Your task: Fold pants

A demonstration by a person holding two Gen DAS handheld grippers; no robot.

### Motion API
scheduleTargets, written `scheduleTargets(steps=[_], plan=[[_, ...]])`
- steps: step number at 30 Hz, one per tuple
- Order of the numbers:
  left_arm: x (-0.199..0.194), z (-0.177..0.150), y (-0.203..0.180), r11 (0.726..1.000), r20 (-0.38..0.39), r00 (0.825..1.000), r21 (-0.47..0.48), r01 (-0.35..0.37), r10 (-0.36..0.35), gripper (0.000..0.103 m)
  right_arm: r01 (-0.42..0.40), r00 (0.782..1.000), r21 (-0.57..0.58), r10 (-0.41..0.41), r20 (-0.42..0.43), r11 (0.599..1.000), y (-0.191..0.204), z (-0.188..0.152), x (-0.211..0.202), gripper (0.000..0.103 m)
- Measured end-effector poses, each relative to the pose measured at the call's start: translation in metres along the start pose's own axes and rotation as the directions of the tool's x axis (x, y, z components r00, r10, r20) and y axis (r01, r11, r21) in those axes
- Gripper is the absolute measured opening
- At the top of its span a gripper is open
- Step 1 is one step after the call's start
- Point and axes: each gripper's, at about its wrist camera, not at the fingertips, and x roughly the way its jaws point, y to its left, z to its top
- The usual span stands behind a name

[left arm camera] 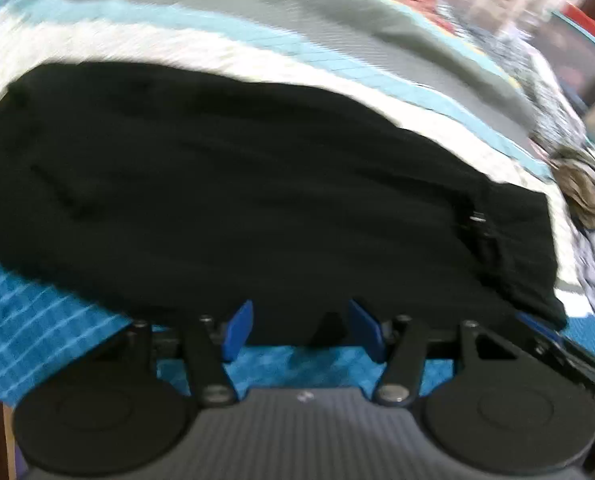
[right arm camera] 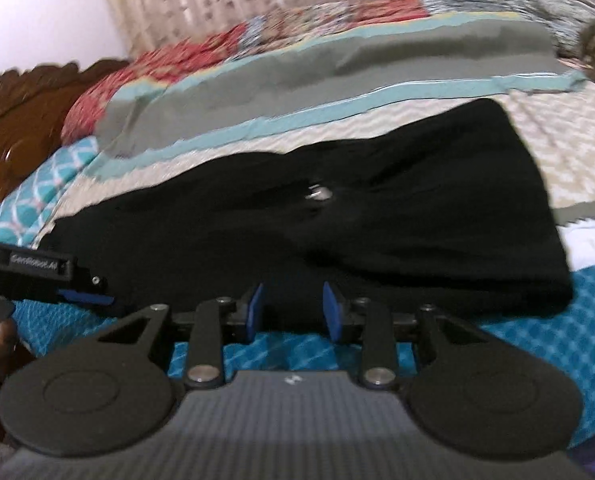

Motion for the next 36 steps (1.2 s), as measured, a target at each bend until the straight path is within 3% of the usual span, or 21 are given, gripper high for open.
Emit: scheduleTargets(steps=[2, 6, 11, 18, 21, 24, 27, 32, 33, 34, 35, 36], plan=[[0.007, 0.001, 0.021, 0.997, -0.024, 0.999, -0.071, 0.025, -0.027, 0.052, -0.003, 1.0, -0.02, 0.003, -0.023, 1.0, 0.01, 0.001, 0.004, 0.037], [-0.002, 0.003, 0.037, 0.981, 0.003, 0.992, -0.151, 0.122, -0.123, 0.054, 0.015, 0.997, -0.049, -0.019, -0.077, 0.999, 0.023, 0.001, 0.014, 0.037], [-0.04, -0.004, 0.07, 0.951, 0.142, 0.966, -0.192, 0.243, -0.218, 0.059, 0.028, 0.996, -0.085, -0.035, -0.087, 0.996, 0.037, 0.004, 0.016, 0.038], [-0.075, -0.013, 0.145, 0.901, 0.275, 0.951, -0.361, 0.238, -0.141, 0.065, 0.012, 0.993, -0.123, -0.026, -0.117, 0.992, 0.061, 0.009, 0.033, 0.038], [-0.08, -0.009, 0.175, 0.857, 0.314, 0.943, -0.451, 0.251, -0.112, 0.074, 0.002, 0.992, -0.152, -0.021, -0.126, 0.988, 0.074, 0.012, 0.041, 0.038], [-0.074, 0.001, 0.192, 0.813, 0.333, 0.934, -0.503, 0.292, -0.129, 0.079, -0.005, 0.99, -0.187, -0.021, -0.139, 0.982, 0.086, 0.011, 0.047, 0.038], [-0.063, 0.018, 0.204, 0.811, 0.333, 0.934, -0.508, 0.292, -0.128, 0.095, -0.001, 0.988, -0.201, -0.03, -0.152, 0.98, 0.092, 0.01, 0.05, 0.038], [-0.032, 0.039, 0.219, 0.781, 0.314, 0.939, -0.546, 0.303, -0.144, 0.097, 0.029, 0.987, -0.197, -0.059, -0.151, 0.98, 0.094, 0.011, 0.05, 0.038], [-0.03, 0.04, 0.217, 0.775, 0.318, 0.938, -0.553, 0.305, -0.142, 0.095, 0.033, 0.986, -0.197, -0.064, -0.152, 0.98, 0.095, 0.011, 0.05, 0.038], [-0.029, 0.036, 0.225, 0.773, 0.325, 0.936, -0.557, 0.304, -0.134, 0.081, 0.038, 0.986, -0.196, -0.069, -0.153, 0.98, 0.095, 0.011, 0.051, 0.038], [-0.029, 0.038, 0.224, 0.778, 0.332, 0.935, -0.552, 0.301, -0.126, 0.064, 0.041, 0.985, -0.194, -0.072, -0.155, 0.98, 0.095, 0.01, 0.052, 0.038], [-0.028, 0.041, 0.222, 0.786, 0.334, 0.933, -0.537, 0.306, -0.135, 0.028, 0.044, 0.984, -0.191, -0.075, -0.159, 0.981, 0.095, 0.01, 0.053, 0.038]])
